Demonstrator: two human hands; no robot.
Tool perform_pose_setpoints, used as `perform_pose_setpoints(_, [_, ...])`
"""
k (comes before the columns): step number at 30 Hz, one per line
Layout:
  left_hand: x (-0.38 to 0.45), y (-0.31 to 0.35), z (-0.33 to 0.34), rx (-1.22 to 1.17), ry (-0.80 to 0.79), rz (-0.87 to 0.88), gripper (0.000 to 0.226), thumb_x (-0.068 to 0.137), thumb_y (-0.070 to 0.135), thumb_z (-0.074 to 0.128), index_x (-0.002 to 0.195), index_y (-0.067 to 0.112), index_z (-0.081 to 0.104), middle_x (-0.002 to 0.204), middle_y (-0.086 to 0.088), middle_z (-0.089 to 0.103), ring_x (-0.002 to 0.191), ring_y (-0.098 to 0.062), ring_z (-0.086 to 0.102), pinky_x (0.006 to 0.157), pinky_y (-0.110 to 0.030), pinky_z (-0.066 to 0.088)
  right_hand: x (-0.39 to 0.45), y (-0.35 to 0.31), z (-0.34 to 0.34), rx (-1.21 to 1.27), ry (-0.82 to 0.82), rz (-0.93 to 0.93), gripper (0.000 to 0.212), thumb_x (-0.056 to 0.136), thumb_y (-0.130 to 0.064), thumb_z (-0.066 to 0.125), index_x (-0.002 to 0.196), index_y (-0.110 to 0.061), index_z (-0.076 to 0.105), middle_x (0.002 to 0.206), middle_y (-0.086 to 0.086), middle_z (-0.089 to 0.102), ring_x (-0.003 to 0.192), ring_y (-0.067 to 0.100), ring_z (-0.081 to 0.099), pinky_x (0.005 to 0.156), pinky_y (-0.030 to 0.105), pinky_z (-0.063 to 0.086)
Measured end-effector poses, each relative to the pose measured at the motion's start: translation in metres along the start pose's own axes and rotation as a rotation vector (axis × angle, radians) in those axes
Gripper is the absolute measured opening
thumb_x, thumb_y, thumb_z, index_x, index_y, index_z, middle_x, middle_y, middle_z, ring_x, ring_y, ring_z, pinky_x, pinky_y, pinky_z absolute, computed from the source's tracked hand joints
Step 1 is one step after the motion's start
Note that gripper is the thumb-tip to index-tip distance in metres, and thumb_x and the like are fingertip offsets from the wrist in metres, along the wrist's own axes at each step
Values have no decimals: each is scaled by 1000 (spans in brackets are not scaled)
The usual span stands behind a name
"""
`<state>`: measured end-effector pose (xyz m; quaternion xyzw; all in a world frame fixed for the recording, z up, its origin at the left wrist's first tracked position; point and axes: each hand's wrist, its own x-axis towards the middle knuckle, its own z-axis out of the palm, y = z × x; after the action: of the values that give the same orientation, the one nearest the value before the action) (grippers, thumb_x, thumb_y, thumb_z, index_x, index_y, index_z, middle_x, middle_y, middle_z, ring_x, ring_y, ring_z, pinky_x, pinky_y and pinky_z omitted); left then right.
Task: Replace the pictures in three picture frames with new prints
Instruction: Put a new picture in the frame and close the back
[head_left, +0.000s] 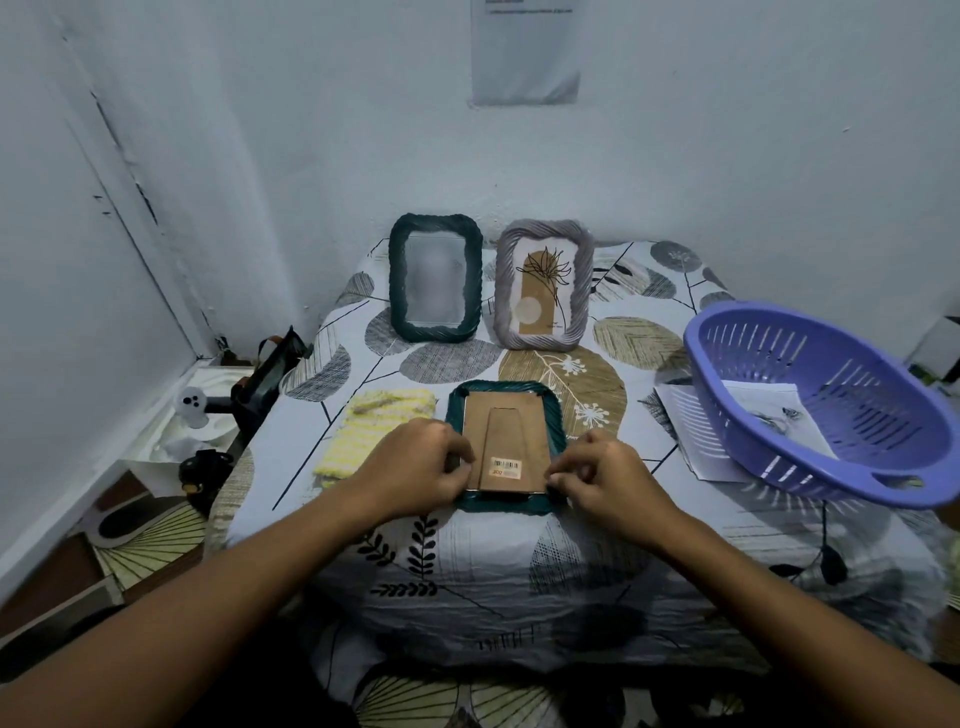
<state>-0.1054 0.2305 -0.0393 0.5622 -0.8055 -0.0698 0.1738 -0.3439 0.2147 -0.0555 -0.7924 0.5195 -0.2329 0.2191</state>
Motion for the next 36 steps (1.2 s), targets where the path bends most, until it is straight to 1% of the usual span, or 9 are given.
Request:
perform_pose_setpoints(3, [29,27,0,-46,96,-88,13,82,29,62,77,18,68,73,4,63,72,-17,57,63,-26,39,11,1,-8,279,138,145,11,91,-7,59,88,-12,68,89,4,64,71,11,62,60,21,50])
perform_pose_setpoints(7, [70,67,16,-41,-9,-152,32,85,41,62,62,23,49,66,4,56,67,-17,55,62,-27,38,25,-1,-18,647,247,321,16,93,1,53,89,-8,65,81,12,64,62,16,61,50,22,49])
perform_pose_setpoints(14, [99,86,42,133,-154,-245,26,87,40,57,78,17,48,88,-6,61,81,-26,57,75,-42,53,29,20,-17,833,318,442,17,91,4,53,83,-6,65,73,12,61,57,18,57,46,22,45])
perform_pose_setpoints(17, [101,91,42,129,-154,-257,14,88,28,57,85,16,50,91,-5,59,81,-22,53,68,-33,44,28,28,-14,847,317,457,17,90,4,54,82,-6,65,70,14,62,55,18,57,47,24,44])
perform_pose_setpoints(23, [107,93,22,31,-91,-317,29,89,31,55,68,16,43,79,-5,54,79,-26,56,64,-32,41,35,26,-13,1071,252,513,16,91,8,49,83,0,60,58,9,48,47,15,45,40,22,39])
perform_pose_setpoints(28, [103,80,-37,-373,2,-357,28,95,27,52,76,7,57,72,-6,55,64,-21,55,62,-34,51,44,9,-6,1244,199,635,15,97,-10,50,106,-1,57,98,22,60,86,29,63,73,37,56])
perform_pose_setpoints(30, [95,71,-61,-741,20,-383,25,98,18,48,90,-2,60,80,-9,60,69,-19,62,62,-36,58,47,3,-6,1358,77,684,27,99,-25,48,115,-3,51,103,21,58,92,31,62,73,40,54])
perform_pose_setpoints(33, [80,57,-78,-1120,35,-381,23,99,15,45,82,6,57,75,-5,62,60,-9,63,46,-22,50,49,-6,-12,1577,-127,701,44,99,-43,42,116,-3,50,99,22,64,93,36,63,76,48,55])
perform_pose_setpoints(36, [66,39,-72,-1281,57,-386,16,99,14,45,91,5,55,74,-4,62,57,-8,60,44,-20,47,52,-18,-20,1693,-55,637,28,99,-29,45,105,-4,57,90,19,69,84,31,67,69,44,59])
